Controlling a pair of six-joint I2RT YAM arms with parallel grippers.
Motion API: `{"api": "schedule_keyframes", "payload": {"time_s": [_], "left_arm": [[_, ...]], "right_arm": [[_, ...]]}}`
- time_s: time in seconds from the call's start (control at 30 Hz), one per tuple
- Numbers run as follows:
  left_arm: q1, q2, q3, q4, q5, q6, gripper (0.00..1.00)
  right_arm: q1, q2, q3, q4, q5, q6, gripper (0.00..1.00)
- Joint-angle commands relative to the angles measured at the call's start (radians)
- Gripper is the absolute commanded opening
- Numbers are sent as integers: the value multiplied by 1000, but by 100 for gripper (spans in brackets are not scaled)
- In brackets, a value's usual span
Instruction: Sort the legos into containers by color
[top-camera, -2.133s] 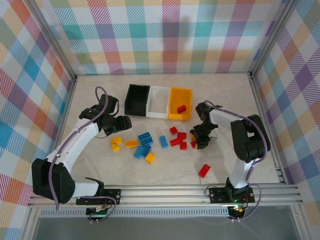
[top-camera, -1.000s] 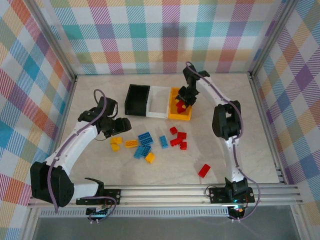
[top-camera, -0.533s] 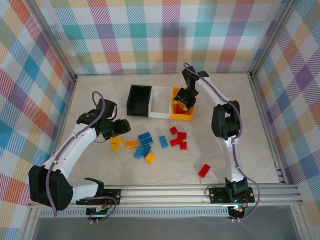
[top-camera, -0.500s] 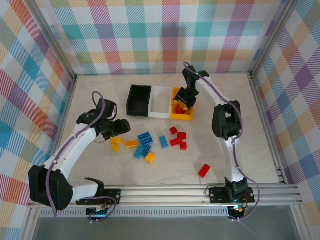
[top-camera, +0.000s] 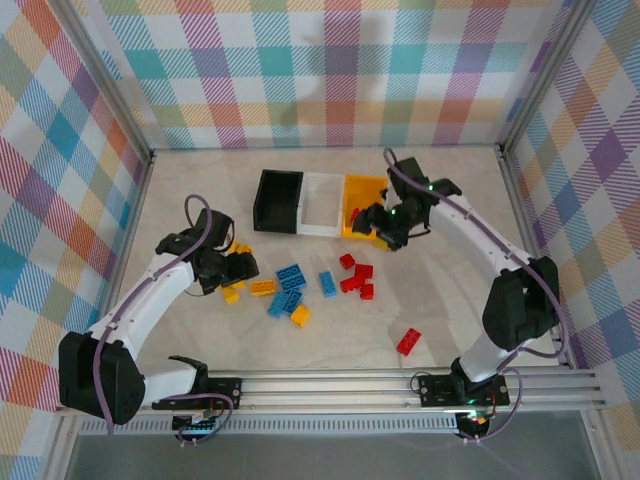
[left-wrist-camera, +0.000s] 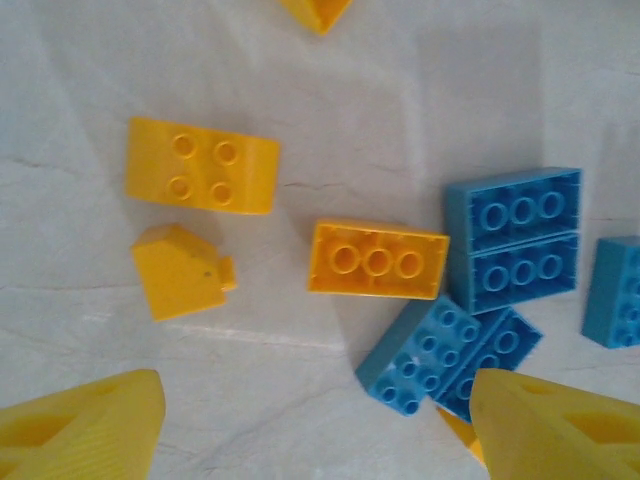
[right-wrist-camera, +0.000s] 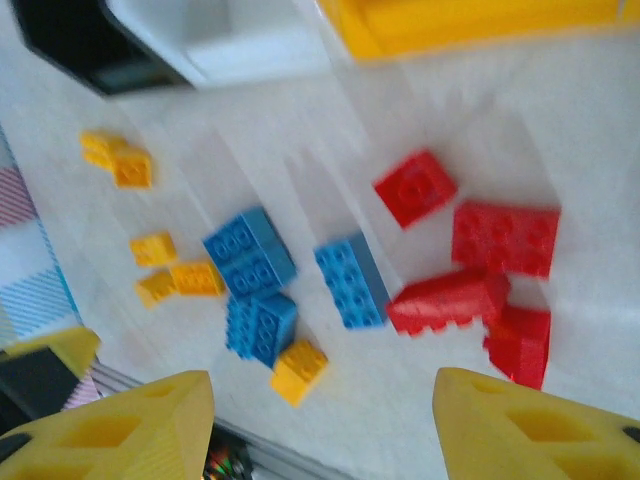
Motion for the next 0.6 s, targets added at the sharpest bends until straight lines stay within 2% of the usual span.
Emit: {"api": "schedule_keyframes", "payload": {"time_s": [0.0,0.33,0.57], "left_arm": [[30,33,9,0,-35,-11,82],[131,339,209,56,-32,89,84],[207,504,344,48,-53,18,84]], "right_arm": [[21,-35,-83,59,-49,-25,63],[26,-69,-101,41,-52,-26,65],[26,-32,-75,18,-54,-53,65]]}}
